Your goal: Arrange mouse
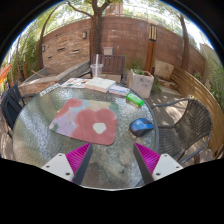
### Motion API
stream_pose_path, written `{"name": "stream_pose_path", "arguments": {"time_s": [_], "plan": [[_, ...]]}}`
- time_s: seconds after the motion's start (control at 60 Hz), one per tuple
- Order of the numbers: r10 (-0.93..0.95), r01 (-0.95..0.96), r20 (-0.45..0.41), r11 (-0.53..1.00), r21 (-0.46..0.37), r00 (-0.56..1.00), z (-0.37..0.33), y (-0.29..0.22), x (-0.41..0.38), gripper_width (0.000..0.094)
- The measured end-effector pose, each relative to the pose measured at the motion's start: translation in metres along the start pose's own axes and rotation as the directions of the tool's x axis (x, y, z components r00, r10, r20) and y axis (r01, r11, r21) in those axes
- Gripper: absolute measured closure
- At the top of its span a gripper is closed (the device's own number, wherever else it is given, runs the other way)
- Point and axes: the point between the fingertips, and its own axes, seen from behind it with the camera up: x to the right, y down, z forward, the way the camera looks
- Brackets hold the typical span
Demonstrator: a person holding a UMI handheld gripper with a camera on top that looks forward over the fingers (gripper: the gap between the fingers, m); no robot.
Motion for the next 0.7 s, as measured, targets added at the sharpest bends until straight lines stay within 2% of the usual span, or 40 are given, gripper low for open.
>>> {"name": "stream_pose_path", "arguments": {"time_s": [0.3,0.483,0.583,0.7], "plan": [[0.132,-0.133,-0.028,0.991,-0.029,0.991,0.088,-0.016,0.07,0.009],[0.176,-0.176,-0.036,0.984,0.0,0.984,0.114,-0.049,0.088,0.0099],[0.175,-0.175,-0.044,0.984,0.002,0.984,0.132,-0.06,0.09,0.0159],[0.162,-0.164,-0.091,0.986,-0.015,0.983,0.142,-0.062,0.097,0.0334]]}}
